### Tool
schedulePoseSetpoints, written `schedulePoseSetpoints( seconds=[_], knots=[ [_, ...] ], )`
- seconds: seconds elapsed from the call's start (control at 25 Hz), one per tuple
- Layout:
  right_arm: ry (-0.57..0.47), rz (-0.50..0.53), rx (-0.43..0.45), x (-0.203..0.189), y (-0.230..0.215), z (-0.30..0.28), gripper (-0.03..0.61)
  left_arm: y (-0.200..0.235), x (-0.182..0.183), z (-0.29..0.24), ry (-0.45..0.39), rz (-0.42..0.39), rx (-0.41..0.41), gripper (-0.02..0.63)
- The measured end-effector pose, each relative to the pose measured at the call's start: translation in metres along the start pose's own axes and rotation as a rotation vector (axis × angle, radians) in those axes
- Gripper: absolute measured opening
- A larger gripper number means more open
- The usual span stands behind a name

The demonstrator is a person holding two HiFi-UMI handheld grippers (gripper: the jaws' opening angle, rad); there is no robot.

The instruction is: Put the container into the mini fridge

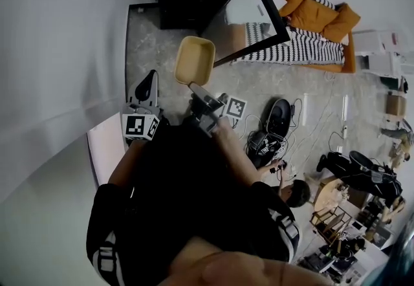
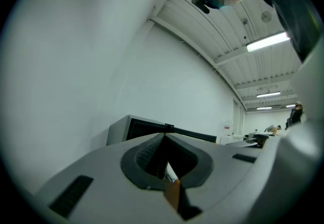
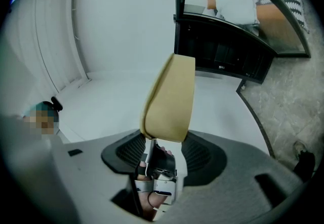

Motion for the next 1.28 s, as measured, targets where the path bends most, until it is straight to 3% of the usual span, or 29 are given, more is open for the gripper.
schedulePoseSetpoints(
  seconds=[0.36,0.6,0.84,1.28],
  knots=[
    [-0.047,0.026,-0.001,-0.006,-0.007,-0.029,0.214,0.029,0.011,-0.002,0.023,0.002,-0.042,0.005],
    [-0.050,0.015,0.005,0.008,-0.019,-0.029,0.214,0.028,0.001,-0.018,0.036,0.017,-0.021,0.005],
    [0.003,0.019,0.015,0.050,-0.036,-0.032,0.213,0.013,-0.006,-0.056,0.037,0.004,0.013,0.005],
    [0.120,0.004,0.035,0.160,-0.078,-0.052,0.213,-0.014,-0.012,-0.163,0.037,-0.012,0.111,0.005]
  ],
)
Point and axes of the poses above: the fingertips, and each gripper's own axes: z backward along the fingers, y to its left, x out of its top, the point moved 3 cm from there along z, backward along the fingers, and after that the axes turned 10 degrees about x, right-handed, at the moved point
